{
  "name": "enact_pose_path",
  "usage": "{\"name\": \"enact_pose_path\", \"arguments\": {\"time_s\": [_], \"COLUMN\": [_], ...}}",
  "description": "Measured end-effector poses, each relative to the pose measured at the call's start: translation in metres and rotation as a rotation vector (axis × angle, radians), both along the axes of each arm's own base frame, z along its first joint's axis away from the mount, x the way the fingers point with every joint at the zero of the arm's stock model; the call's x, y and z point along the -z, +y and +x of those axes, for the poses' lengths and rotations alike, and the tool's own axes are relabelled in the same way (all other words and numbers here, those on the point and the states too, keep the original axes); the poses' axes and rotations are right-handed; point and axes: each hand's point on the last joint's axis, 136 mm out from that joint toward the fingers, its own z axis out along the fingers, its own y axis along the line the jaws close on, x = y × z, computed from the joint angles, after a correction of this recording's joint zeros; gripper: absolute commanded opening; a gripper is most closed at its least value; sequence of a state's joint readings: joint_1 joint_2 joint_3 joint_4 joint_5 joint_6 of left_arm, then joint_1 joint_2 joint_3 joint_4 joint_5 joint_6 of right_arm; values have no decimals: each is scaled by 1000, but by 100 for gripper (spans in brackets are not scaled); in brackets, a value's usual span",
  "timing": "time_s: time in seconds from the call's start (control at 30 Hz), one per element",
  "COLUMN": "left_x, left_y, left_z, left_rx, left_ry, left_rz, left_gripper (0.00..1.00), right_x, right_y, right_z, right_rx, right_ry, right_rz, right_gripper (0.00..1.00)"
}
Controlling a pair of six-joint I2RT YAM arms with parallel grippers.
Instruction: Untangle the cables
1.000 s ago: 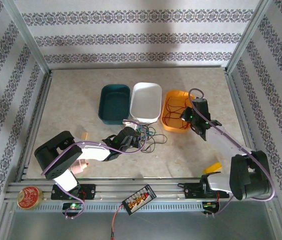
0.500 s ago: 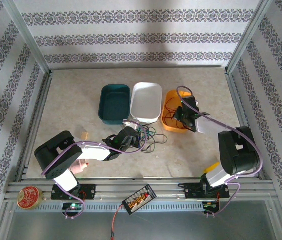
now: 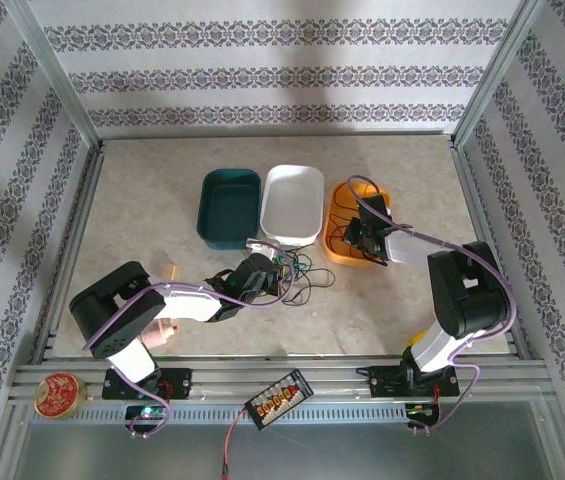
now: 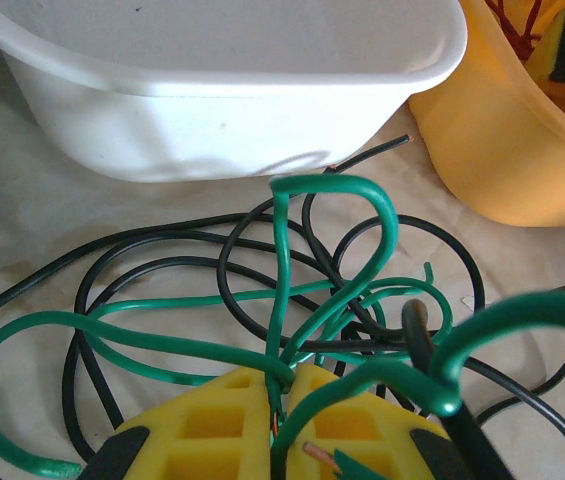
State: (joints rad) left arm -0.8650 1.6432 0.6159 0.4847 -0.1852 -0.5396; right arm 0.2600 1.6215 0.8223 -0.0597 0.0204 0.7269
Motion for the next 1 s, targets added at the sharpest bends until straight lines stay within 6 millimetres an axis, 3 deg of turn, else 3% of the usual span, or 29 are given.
{"name": "enact_pose_path", "arguments": {"time_s": [0.27, 0.4, 0.53, 0.77, 0.87, 1.0], "left_x": [0, 0, 0, 1, 0, 1], "left_y": [-2, -3, -3, -3, -3, -2], "left_z": [-1, -1, -1, -1, -1, -1], "left_rx": [5, 6, 6, 7, 6, 4], "left_ry": [2, 3, 3, 4, 4, 3], "left_rz": [3, 4, 4, 7, 7, 8], "left_gripper": [2, 2, 2, 2, 2, 2], "right_x": [-89, -116, -129, -134, -138, -133], "right_y": [-4, -9, -13, -11, 10, 69], "right_z": [-1, -9, -17, -28, -35, -62], "right_rx": [-2, 8, 15, -37, -143, -405], "right_ry": [-213, -270, -299, -300, -310, -286], "right_rz": [28, 27, 26, 9, 8, 55], "right_gripper": [56, 78, 80, 74, 70, 66]}}
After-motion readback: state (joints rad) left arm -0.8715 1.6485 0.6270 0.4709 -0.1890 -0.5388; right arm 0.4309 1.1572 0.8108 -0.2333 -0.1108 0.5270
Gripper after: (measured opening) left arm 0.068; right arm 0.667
